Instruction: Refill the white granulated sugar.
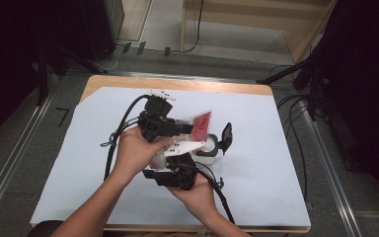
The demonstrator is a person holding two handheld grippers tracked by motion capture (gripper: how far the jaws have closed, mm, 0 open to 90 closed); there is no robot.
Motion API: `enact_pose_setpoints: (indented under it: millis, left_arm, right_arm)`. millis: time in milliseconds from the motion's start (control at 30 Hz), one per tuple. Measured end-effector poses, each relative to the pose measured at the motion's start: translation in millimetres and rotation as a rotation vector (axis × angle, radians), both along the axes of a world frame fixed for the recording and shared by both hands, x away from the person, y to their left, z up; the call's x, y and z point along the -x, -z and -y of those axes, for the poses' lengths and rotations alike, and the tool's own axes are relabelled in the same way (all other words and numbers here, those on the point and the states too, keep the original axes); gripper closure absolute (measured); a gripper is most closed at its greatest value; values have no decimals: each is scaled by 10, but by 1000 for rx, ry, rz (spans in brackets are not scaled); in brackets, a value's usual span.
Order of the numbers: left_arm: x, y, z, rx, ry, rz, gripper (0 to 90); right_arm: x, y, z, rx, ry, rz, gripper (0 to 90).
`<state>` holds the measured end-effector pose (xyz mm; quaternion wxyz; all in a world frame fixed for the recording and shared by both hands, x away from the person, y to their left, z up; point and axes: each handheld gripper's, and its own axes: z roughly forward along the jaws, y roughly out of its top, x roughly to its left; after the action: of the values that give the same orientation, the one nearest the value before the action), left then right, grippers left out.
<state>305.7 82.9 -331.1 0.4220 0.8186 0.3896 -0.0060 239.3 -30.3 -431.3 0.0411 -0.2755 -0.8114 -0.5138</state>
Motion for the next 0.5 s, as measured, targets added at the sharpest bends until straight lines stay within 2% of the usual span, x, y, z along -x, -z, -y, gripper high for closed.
enact_pose_setpoints:
  millis: [500]
  left_arm:
    - [-3, -17, 24, -1, -2, -1, 754]
  right_arm:
    - [-3, -16, 4, -3, 4, -7, 639]
